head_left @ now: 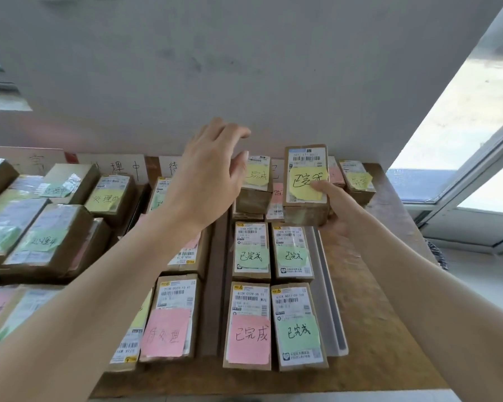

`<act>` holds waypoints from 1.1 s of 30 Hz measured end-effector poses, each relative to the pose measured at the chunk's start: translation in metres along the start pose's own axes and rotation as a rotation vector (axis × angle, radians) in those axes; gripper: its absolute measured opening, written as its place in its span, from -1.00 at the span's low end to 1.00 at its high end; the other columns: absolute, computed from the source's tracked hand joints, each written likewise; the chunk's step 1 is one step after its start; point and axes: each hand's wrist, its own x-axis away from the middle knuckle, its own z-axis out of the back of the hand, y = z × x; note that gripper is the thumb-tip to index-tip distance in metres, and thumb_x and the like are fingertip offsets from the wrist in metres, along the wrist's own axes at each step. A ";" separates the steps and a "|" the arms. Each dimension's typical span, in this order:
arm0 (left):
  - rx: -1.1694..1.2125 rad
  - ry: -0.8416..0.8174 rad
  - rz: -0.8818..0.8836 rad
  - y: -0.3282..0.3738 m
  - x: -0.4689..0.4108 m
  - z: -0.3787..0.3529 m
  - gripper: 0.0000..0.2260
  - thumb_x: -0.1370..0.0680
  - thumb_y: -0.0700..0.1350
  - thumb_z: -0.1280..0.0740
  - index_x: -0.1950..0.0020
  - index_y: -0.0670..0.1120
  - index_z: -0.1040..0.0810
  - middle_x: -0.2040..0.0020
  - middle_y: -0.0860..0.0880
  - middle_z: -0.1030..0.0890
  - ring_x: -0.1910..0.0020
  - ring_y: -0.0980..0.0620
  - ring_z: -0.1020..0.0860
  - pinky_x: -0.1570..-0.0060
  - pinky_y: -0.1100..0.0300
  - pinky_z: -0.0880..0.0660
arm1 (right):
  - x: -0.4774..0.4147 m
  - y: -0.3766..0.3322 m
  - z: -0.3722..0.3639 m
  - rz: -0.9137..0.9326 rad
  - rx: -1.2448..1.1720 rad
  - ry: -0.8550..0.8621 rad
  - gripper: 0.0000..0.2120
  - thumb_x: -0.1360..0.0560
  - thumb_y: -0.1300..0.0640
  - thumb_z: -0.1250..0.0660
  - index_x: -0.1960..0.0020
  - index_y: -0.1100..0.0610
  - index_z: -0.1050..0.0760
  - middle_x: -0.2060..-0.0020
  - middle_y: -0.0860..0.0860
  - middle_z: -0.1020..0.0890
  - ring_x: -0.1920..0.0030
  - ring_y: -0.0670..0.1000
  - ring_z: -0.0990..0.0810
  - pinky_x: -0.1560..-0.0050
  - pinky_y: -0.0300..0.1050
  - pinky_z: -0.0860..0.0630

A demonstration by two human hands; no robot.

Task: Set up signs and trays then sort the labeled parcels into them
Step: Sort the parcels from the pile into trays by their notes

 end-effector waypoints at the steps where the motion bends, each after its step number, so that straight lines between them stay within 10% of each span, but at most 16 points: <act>1: 0.002 -0.005 0.002 -0.003 -0.003 -0.003 -0.76 -0.58 -0.20 -0.26 -0.24 -0.18 -0.48 -0.15 -0.08 -0.52 -0.10 -0.01 -0.49 -0.08 0.28 -0.26 | -0.006 0.001 -0.001 -0.021 0.007 0.004 -0.42 -0.35 -0.07 -0.46 -0.30 0.04 -0.39 -0.04 0.06 -0.66 0.08 0.09 -0.68 0.31 -0.03 -0.58; 13: -0.018 -0.106 0.010 -0.032 -0.023 -0.046 -0.75 -0.57 -0.20 -0.26 -0.25 -0.17 -0.48 -0.15 -0.09 -0.53 -0.10 -0.03 -0.50 -0.09 0.24 -0.32 | -0.069 0.000 -0.009 -0.166 0.075 -0.051 -0.73 -0.45 -0.06 -0.38 -0.08 0.05 -0.53 0.07 0.08 -0.65 0.06 0.09 -0.62 0.19 0.01 -0.56; 21: -0.092 -0.068 0.101 -0.017 -0.030 -0.077 -0.74 -0.54 -0.23 -0.30 -0.23 -0.20 -0.49 -0.12 -0.11 -0.55 -0.08 -0.06 -0.52 -0.10 0.14 -0.40 | -0.103 -0.001 -0.005 -0.212 0.147 -0.153 -0.62 -0.43 -0.13 -0.37 -0.15 0.05 -0.50 -0.03 0.09 -0.64 -0.05 0.10 -0.58 -0.07 0.04 -0.48; 28: -0.080 -0.039 0.142 0.031 -0.045 -0.113 -0.75 -0.54 -0.24 -0.29 -0.22 -0.19 -0.50 -0.12 -0.11 -0.55 -0.09 -0.06 -0.50 -0.12 0.15 -0.38 | -0.121 -0.018 0.024 -0.128 0.292 -0.238 -0.01 -0.06 -0.45 -0.39 -0.37 0.02 -0.35 -0.30 0.02 -0.48 -0.28 0.13 -0.43 -0.35 0.22 -0.28; 33: -0.094 -0.047 0.138 0.057 -0.055 -0.138 -0.77 -0.55 -0.23 -0.29 -0.21 -0.19 -0.50 -0.10 -0.10 -0.55 -0.08 -0.06 -0.50 -0.11 0.10 -0.42 | -0.117 -0.031 0.040 -0.109 0.313 -0.265 -0.24 -0.38 -0.33 -0.30 -0.40 0.12 -0.30 -0.27 0.09 -0.47 -0.21 0.12 -0.46 -0.30 0.08 -0.40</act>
